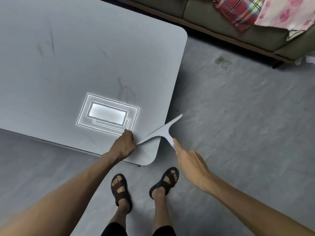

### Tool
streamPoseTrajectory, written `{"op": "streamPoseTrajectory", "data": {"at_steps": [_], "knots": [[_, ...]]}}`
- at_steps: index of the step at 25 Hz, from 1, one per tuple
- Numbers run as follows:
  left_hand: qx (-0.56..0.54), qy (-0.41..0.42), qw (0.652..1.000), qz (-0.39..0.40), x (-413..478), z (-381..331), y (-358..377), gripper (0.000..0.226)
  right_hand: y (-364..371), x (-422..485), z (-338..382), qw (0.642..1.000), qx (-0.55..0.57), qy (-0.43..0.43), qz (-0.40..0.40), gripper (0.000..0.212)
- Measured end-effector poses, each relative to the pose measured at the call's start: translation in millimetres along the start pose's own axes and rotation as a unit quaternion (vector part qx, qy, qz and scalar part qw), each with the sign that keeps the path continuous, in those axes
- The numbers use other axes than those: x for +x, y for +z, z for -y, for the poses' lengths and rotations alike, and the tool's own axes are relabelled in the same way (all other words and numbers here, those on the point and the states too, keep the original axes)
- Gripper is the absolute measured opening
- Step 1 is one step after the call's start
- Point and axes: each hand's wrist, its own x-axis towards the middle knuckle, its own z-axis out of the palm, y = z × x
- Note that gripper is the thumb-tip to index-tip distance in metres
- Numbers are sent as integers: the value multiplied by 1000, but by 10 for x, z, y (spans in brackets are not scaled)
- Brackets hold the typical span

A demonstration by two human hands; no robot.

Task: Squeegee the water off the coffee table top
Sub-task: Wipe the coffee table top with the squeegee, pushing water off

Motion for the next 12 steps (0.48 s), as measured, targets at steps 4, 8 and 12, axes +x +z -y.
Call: {"op": "streamPoseTrajectory", "data": {"at_steps": [4, 8, 12], "knots": [[16, 20, 998, 53, -198, 82, -5, 12, 109, -292, -41, 999, -39, 8, 19, 63], [30, 27, 996, 80, -338, 180, -73, 12, -61, -442, -301, 994, -96, 52, 6, 57], [23, 0, 1000, 2, -434, 312, -143, 7, -204, -378, -134, 992, -121, -40, -9, 43]]}}
